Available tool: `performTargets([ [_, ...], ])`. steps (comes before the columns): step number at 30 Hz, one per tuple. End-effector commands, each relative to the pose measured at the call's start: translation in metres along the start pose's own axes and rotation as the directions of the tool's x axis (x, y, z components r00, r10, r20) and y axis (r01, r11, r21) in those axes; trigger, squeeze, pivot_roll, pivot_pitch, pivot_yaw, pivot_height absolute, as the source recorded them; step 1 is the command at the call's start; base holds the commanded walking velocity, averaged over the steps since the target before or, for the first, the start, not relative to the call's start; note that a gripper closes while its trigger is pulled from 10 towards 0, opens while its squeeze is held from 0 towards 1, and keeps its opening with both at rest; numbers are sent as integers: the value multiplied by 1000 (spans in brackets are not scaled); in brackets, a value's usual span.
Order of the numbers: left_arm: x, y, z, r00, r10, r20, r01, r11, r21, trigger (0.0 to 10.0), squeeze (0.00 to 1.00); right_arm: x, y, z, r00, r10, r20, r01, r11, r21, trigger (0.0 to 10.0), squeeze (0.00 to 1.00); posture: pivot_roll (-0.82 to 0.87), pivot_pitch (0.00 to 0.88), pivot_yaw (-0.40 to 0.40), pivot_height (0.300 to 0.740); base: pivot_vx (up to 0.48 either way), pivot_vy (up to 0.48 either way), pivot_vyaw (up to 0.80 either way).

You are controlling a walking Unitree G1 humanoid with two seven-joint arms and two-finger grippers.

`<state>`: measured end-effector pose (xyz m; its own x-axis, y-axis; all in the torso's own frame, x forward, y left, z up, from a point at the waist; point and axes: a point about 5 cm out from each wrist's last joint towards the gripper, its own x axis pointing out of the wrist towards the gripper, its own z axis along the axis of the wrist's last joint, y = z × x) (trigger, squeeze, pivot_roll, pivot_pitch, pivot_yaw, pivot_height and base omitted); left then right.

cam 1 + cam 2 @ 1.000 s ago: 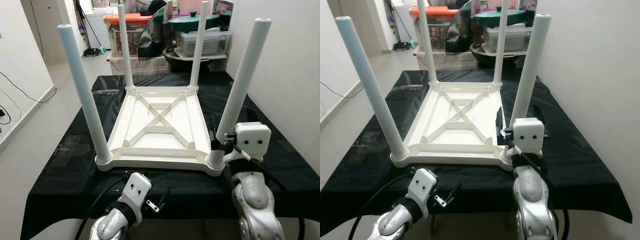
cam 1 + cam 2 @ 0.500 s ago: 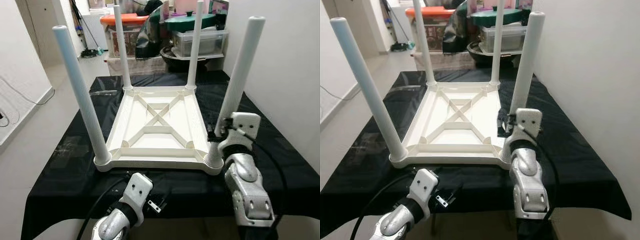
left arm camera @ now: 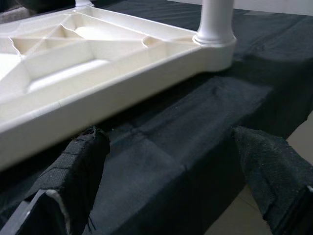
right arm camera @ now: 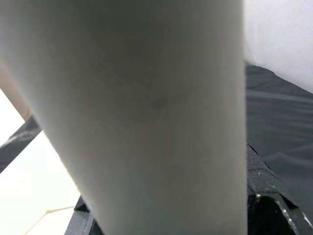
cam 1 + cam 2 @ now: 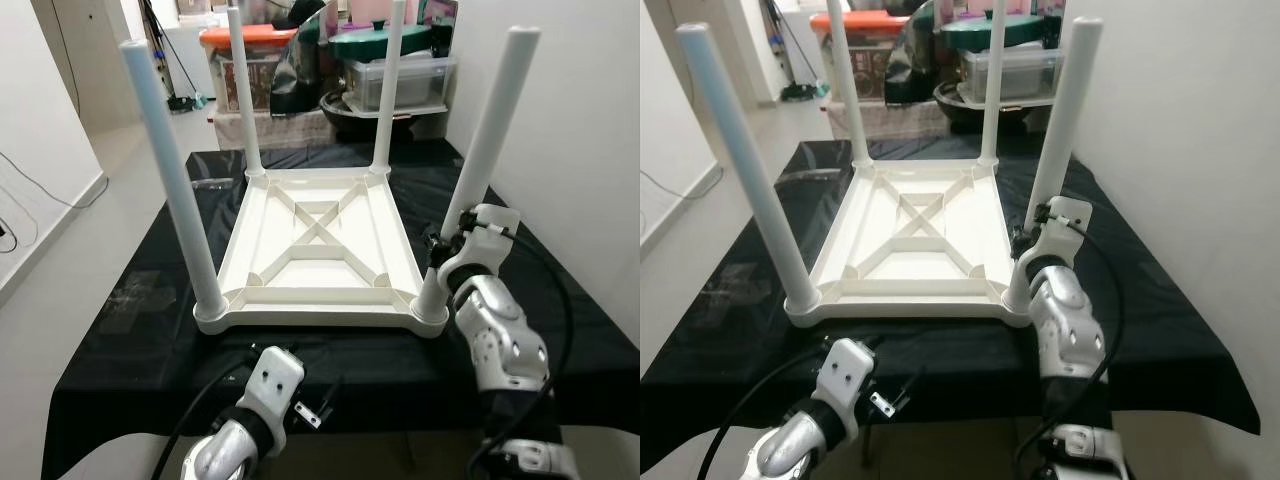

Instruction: Building children table

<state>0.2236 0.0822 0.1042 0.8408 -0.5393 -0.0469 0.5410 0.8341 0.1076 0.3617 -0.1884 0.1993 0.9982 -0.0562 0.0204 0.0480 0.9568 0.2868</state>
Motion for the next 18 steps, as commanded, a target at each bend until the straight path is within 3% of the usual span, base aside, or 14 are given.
performTargets([
  [1, -3, 1, 0, 1000, -3, -8, 3, 1000, -4, 10000, 0, 5, 4, -6, 998, 29, -48, -18, 978, 207, 0, 0, 120, 0, -7, 740, 0, 0, 0],
  [4, -7, 1, 1, 1000, -8, -13, 8, 1000, -5, 10000, 0, 17, 5, -13, 991, 38, -131, 13, 932, 363, 0, 0, 134, 0, -2, 740, 0, 0, 0],
  [5, -7, 1, 1, 1000, -8, -13, 8, 1000, -5, 10000, 0, 17, 5, -13, 991, 38, -131, 13, 932, 363, 0, 0, 134, 0, -2, 740, 0, 0, 0],
  [7, -9, 0, 1, 1000, -11, -16, 11, 1000, -5, 10000, 0, 23, 8, -19, 984, 61, -168, 24, 886, 463, 0, 0, 139, 0, 0, 740, 0, 0, 0],
  [9, -10, 0, 1, 1000, -11, -16, 11, 1000, -5, 10000, 0, 24, 9, -20, 983, 67, -172, 25, 875, 483, 0, 0, 139, 0, 0, 740, 0, 0, 0],
  [12, -15, -1, 4, 1000, -16, -21, 16, 1000, -9, 10000, 0, 31, 16, -33, 965, 85, -249, 94, 774, 626, 0, 0, 169, 0, 10, 740, 0, 0, 0],
  [14, -15, -1, 4, 1000, -16, -21, 16, 1000, -9, 10000, 0, 31, 16, -33, 965, 85, -249, 94, 774, 626, 0, 0, 169, 0, 10, 740, 0, 0, 0],
  [16, -18, -1, 5, 999, -18, -28, 18, 1000, -10, 10000, 0, 33, 24, -46, 948, 85, -308, 170, 682, 711, 0, 0, 176, 0, 15, 740, 0, 0, 0],
  [18, -18, -1, 5, 999, -18, -28, 18, 1000, -10, 10000, 0, 33, 24, -46, 948, 85, -308, 170, 682, 711, 0, 0, 176, 0, 15, 740, 0, 0, 0],
])
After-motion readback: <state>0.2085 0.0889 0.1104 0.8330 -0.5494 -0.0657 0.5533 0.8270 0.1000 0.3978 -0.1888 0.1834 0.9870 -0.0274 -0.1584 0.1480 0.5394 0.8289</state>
